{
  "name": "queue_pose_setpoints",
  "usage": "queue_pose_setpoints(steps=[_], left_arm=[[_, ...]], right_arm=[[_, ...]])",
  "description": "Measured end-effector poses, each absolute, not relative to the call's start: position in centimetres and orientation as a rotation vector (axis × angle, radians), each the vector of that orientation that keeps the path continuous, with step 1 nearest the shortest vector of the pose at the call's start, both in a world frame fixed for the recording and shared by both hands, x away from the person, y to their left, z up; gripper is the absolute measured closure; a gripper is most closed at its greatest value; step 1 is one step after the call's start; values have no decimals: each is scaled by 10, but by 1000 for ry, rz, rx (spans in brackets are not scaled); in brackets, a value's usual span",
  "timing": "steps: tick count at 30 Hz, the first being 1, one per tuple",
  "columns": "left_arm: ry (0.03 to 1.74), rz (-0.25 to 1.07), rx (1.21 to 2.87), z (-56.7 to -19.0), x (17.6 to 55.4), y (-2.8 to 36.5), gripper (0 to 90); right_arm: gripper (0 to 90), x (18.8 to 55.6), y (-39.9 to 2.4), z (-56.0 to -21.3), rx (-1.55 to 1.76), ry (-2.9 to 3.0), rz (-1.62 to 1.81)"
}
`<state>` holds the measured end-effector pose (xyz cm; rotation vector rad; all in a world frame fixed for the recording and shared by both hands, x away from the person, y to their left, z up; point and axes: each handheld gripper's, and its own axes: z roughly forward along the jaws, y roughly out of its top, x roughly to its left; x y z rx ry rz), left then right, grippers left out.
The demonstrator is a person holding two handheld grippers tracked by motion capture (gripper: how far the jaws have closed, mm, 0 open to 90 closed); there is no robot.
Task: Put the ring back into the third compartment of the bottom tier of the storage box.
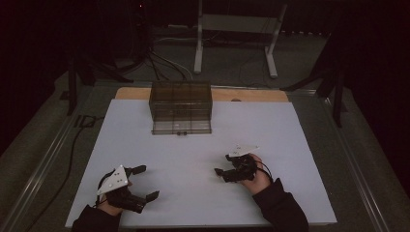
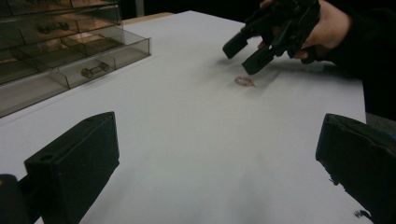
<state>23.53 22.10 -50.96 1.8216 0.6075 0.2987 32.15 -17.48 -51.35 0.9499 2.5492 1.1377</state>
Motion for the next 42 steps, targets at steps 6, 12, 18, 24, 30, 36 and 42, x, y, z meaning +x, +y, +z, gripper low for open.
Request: queue_pose_setpoints(steps=[6, 12, 18, 24, 30, 36, 42], left_arm=[[606, 297, 1827, -510, 236, 220, 5], [607, 297, 1827, -510, 236, 221, 5], [607, 294, 1827, -510, 236, 221, 5], [606, 292, 1829, -510, 236, 220, 5], [607, 293, 1828, -510, 236, 221, 5], [606, 292, 1830, -510, 236, 220, 5], [607, 291, 1834, -511, 236, 220, 5]], right_arm=[[438, 322, -174, -517, 968, 2576, 1074], [512, 322, -171, -518, 985, 2602, 1066], [540, 322, -169, -518, 959, 2618, 1059], [585, 323, -170, -517, 997, 2624, 1062], [722, 324, -171, -516, 1064, 2597, 1036], [829, 322, -170, -516, 1021, 2569, 995], [864, 321, -165, -515, 994, 2558, 935]])
